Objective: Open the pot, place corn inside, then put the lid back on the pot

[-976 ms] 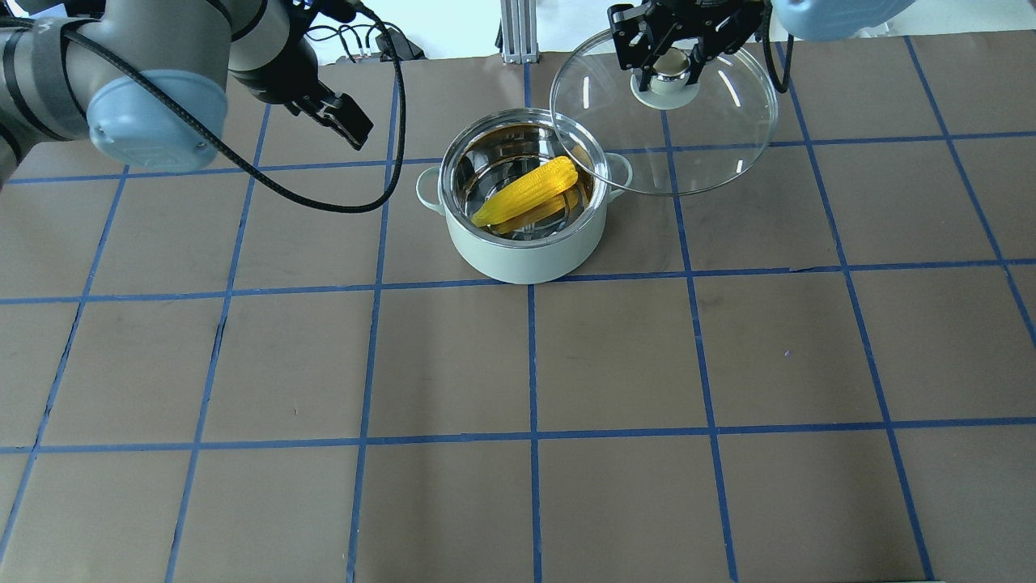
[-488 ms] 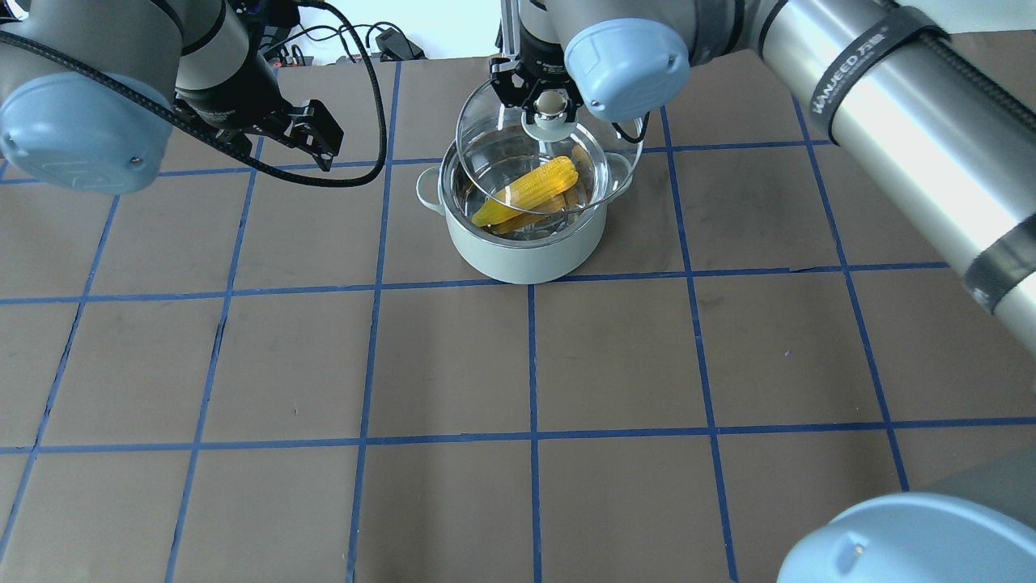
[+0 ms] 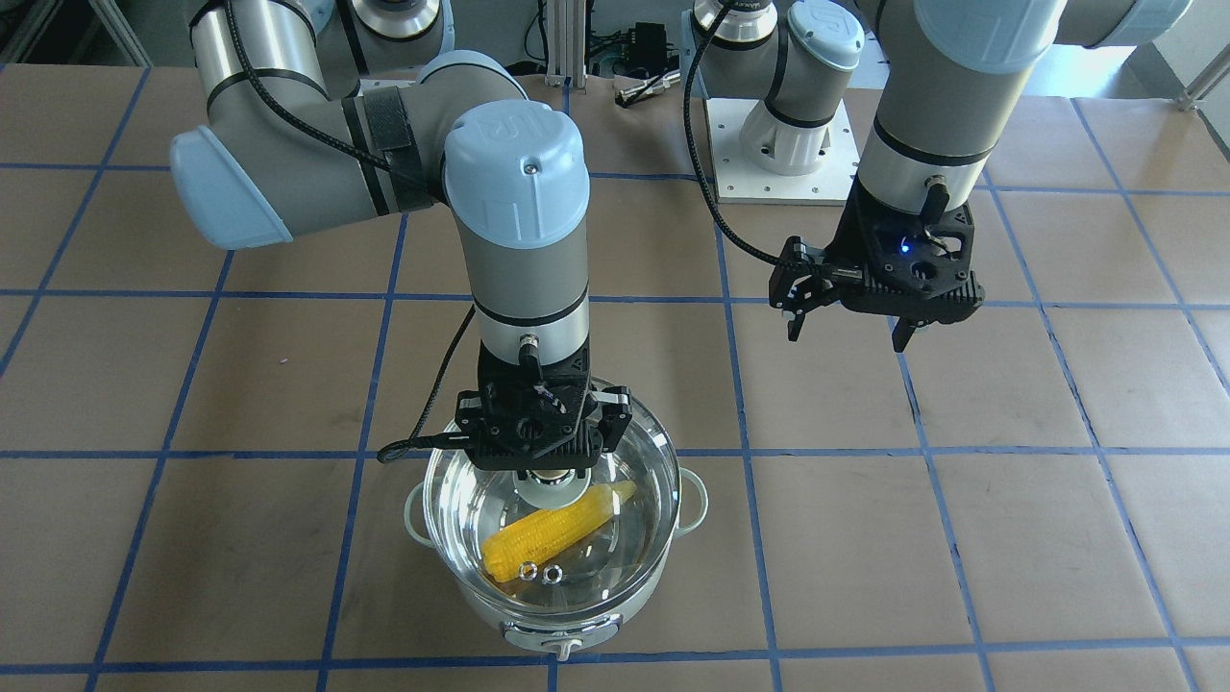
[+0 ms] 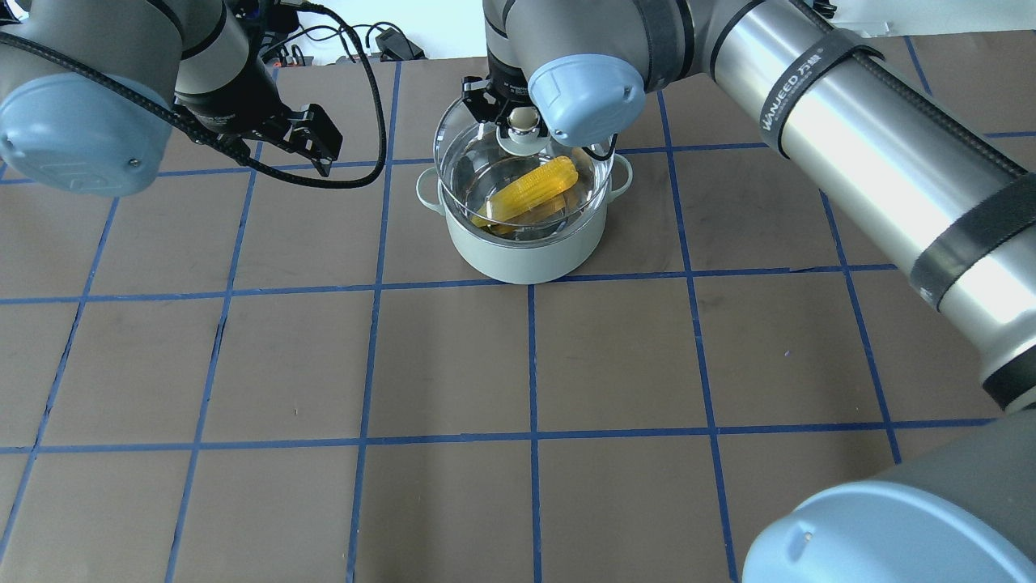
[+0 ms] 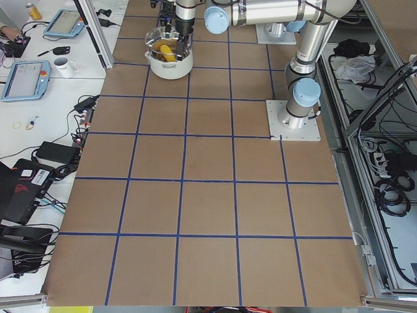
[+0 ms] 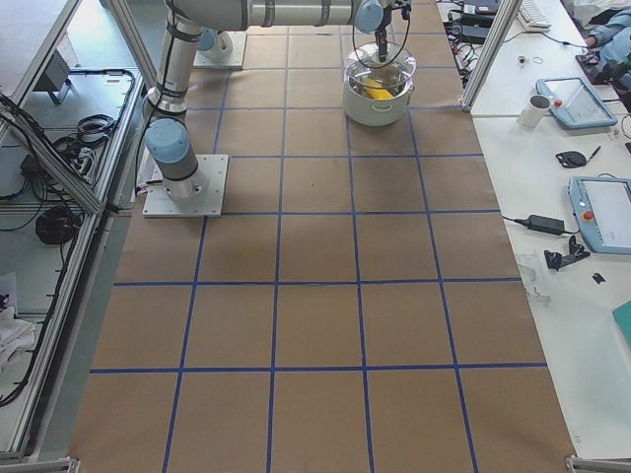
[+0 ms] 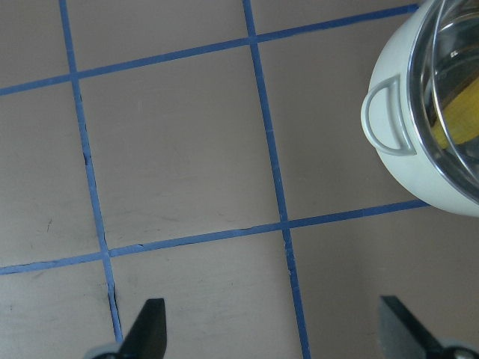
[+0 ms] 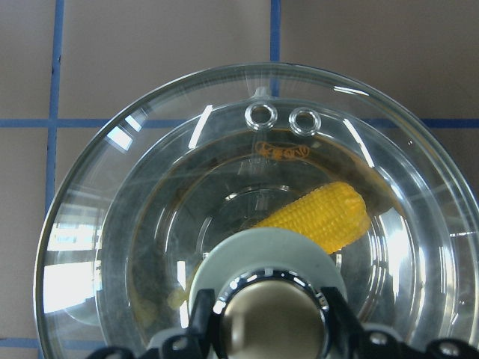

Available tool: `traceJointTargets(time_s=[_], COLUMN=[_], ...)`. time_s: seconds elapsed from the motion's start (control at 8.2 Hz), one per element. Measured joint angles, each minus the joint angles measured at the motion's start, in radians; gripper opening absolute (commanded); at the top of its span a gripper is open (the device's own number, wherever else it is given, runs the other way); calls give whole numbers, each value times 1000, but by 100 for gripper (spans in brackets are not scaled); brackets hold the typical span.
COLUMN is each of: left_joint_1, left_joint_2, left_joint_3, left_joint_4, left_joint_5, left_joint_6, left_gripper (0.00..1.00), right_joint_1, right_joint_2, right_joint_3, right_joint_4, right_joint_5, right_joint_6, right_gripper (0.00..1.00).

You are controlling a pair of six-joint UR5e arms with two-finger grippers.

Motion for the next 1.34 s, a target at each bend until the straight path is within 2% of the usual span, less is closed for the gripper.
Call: traceJointTargets(time_s=[0.61,1.1,1.34], left_joint_1=[5,30,43], left_joint_2=[71,127,139], left_joint_3=[-1,-86,-97], left_joint_4=[-145,-152,-151], left_joint_5=[-12,-57,-81], left_joint_6=[-1,-10,-32], left_gripper=[100,100,100], right_joint_1=[0,-3,-3], right_joint_2=[21,31,31], right_joint_3=[13,33,36], right_joint_4=[-8,-12,-18], right_joint_5=[-8,-12,-14], right_joint_6=[-64,-62,-62], right_gripper=[38,37,37])
